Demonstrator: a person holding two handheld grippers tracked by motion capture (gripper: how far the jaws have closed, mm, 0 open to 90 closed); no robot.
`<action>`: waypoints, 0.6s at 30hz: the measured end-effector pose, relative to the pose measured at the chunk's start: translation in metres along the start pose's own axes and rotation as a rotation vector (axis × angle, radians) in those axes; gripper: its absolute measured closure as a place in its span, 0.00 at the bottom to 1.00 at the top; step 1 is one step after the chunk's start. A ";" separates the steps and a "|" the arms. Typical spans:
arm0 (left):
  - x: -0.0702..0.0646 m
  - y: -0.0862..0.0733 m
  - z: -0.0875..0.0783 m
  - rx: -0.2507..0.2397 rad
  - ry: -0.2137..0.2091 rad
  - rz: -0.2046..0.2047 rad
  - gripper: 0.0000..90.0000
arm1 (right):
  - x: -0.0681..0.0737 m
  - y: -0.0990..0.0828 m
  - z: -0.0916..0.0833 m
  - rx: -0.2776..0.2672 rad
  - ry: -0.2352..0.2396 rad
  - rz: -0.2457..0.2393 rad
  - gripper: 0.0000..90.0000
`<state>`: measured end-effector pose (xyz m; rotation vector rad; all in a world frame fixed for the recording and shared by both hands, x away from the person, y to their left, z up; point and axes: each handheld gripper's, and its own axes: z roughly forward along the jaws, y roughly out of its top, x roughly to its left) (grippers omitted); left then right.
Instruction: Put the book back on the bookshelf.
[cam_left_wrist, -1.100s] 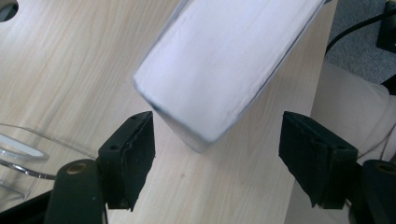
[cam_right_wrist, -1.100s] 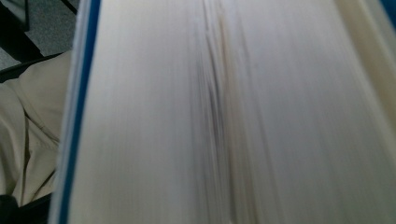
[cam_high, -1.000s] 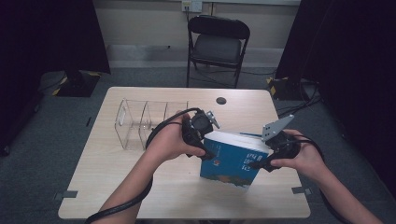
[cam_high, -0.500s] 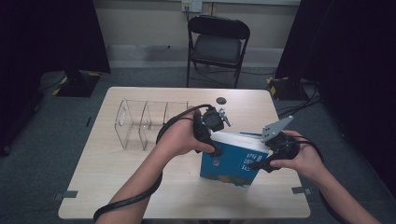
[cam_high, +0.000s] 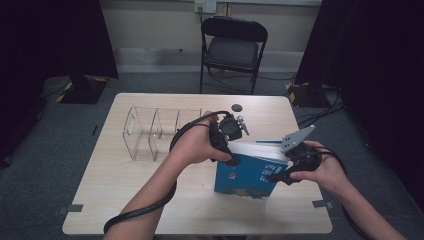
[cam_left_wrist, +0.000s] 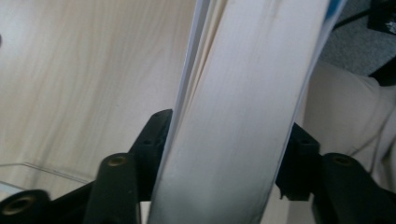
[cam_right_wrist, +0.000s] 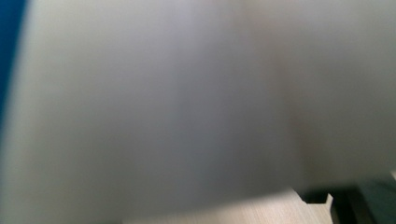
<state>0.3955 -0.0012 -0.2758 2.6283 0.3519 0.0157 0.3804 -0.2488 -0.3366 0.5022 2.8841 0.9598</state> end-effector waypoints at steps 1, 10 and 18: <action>-0.001 -0.001 -0.001 0.003 -0.015 -0.014 0.56 | -0.001 0.000 0.000 -0.003 0.009 0.003 0.38; -0.010 -0.002 -0.003 0.018 -0.018 -0.023 0.63 | -0.006 -0.003 0.003 -0.011 -0.009 0.016 0.38; -0.008 -0.002 0.003 -0.002 -0.020 -0.001 0.61 | -0.008 -0.009 0.003 -0.020 -0.003 0.034 0.38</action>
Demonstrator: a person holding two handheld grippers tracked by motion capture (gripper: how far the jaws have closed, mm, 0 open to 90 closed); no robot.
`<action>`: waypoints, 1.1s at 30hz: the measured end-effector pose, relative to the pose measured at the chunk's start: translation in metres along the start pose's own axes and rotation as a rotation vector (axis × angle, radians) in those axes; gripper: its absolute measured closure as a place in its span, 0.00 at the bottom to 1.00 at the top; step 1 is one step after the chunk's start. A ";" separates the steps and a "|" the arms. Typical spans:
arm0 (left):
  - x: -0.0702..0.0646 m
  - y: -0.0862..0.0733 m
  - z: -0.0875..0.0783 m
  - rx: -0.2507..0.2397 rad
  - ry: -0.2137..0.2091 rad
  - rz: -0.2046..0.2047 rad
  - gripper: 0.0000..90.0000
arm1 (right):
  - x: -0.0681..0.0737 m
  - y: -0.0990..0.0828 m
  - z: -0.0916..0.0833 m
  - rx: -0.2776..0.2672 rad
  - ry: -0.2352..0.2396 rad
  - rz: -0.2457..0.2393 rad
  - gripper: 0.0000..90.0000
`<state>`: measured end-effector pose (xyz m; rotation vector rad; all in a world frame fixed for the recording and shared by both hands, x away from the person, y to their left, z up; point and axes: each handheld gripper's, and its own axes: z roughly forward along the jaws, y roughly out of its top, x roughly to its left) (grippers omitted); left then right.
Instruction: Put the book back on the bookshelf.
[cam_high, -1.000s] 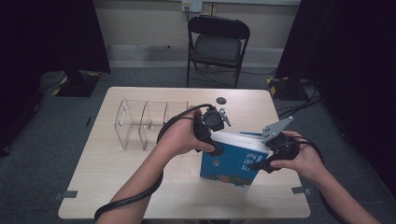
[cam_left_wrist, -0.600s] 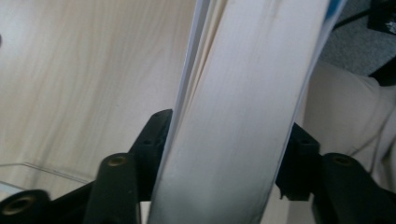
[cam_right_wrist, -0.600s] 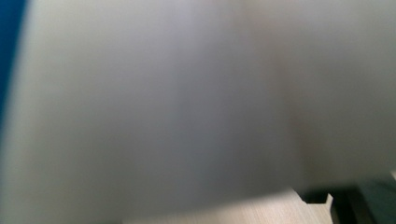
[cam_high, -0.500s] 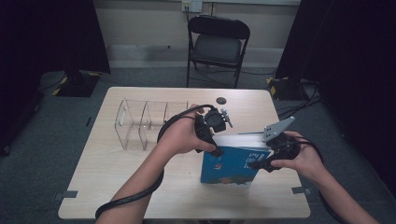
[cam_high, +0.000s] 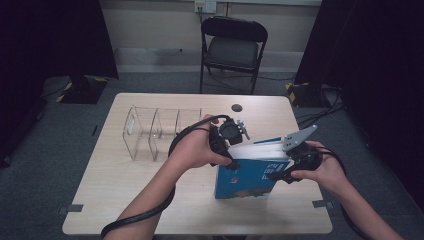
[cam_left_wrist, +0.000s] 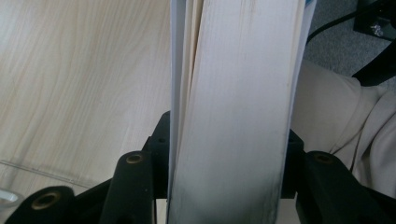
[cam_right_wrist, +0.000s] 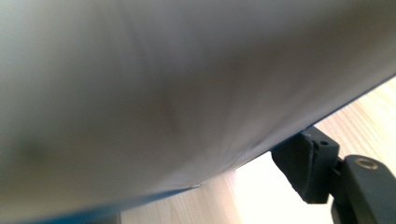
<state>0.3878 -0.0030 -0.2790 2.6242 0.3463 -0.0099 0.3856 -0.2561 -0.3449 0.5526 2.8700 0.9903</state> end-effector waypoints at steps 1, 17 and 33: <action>0.000 0.002 0.005 0.006 -0.006 0.004 0.61 | -0.001 -0.002 0.001 -0.005 0.006 0.001 0.38; 0.002 0.008 0.029 0.032 -0.037 0.001 0.59 | -0.002 -0.023 -0.002 -0.015 0.011 0.029 0.37; 0.000 0.008 0.030 0.036 -0.023 0.050 0.61 | -0.006 -0.047 0.010 -0.007 -0.020 0.060 0.35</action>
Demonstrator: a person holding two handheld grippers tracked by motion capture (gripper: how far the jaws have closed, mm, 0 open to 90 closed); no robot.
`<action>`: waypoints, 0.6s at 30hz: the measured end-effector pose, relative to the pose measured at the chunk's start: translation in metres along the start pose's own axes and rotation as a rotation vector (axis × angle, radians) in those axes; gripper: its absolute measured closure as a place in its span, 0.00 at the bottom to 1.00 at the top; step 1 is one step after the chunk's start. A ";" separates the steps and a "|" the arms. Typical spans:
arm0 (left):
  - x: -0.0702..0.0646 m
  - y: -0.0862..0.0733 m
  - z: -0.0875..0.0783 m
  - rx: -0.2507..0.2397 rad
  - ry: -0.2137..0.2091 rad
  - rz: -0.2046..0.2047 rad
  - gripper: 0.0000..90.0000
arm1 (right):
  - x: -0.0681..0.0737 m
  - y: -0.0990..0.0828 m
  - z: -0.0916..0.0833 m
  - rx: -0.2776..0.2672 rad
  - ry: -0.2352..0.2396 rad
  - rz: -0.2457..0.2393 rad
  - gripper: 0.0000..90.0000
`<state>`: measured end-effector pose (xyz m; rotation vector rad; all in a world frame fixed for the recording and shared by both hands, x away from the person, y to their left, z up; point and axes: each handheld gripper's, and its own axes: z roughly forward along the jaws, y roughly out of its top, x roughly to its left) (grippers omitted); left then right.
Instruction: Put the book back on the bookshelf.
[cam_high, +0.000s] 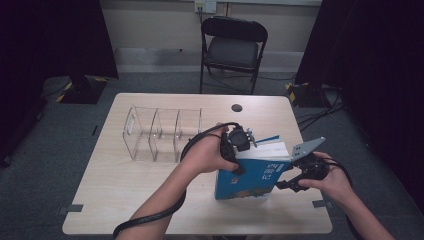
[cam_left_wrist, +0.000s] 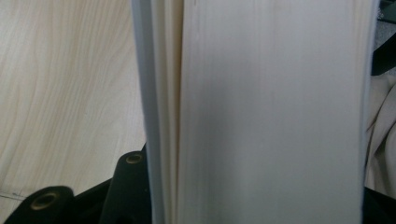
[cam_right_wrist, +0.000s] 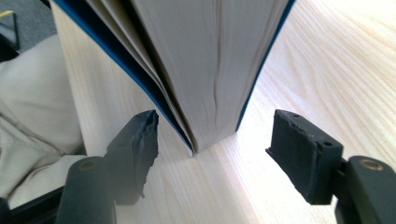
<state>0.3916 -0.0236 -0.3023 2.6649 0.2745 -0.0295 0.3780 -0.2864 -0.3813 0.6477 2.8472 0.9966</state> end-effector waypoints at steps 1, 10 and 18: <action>0.000 0.000 0.000 -0.001 0.002 -0.016 0.61 | 0.000 -0.001 0.001 0.006 -0.003 0.005 0.35; 0.001 0.000 0.001 -0.009 0.039 -0.034 0.54 | -0.004 -0.017 0.010 0.012 -0.018 0.036 0.34; -0.001 0.000 0.001 0.005 0.034 0.003 0.54 | -0.009 -0.028 0.013 0.006 -0.027 0.061 0.34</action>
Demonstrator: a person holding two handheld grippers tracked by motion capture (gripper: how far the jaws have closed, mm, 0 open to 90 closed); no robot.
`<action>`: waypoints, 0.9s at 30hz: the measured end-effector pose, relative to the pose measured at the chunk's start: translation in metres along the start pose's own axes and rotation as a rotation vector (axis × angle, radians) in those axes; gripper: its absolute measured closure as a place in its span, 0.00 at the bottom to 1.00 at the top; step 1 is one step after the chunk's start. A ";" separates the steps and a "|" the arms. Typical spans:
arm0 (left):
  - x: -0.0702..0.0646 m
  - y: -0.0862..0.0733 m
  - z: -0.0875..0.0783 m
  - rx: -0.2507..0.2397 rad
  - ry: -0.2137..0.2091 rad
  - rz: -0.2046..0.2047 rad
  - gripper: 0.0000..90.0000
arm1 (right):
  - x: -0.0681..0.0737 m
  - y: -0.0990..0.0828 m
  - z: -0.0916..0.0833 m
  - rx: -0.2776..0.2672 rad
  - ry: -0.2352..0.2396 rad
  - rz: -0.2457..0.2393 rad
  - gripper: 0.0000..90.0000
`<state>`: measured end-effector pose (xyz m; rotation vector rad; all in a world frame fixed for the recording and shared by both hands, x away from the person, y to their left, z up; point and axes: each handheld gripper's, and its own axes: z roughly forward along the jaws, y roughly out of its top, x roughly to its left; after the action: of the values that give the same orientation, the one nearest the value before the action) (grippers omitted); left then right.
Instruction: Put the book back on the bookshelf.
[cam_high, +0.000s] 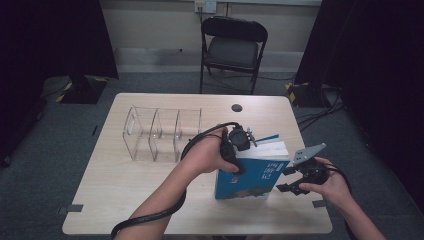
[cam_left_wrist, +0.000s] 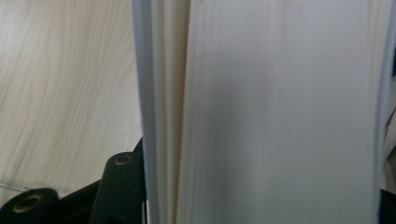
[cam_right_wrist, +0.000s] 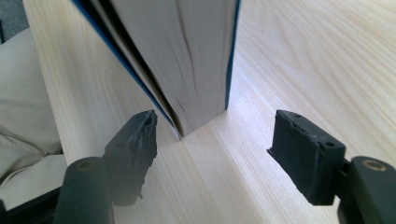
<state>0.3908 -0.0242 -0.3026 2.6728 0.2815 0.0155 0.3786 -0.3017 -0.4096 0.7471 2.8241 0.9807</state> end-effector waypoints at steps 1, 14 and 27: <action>-0.002 0.000 0.000 0.004 -0.002 -0.004 0.53 | -0.001 -0.003 0.002 0.001 -0.006 0.010 0.34; 0.000 0.000 0.000 -0.049 -0.005 0.002 0.51 | -0.009 -0.019 0.014 0.019 -0.014 0.039 0.34; -0.002 0.000 0.002 -0.059 -0.016 0.023 0.61 | -0.011 -0.031 0.030 0.037 -0.056 0.051 0.31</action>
<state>0.3890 -0.0255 -0.3042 2.6164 0.2419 0.0092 0.3811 -0.3104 -0.4529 0.8405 2.7953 0.9016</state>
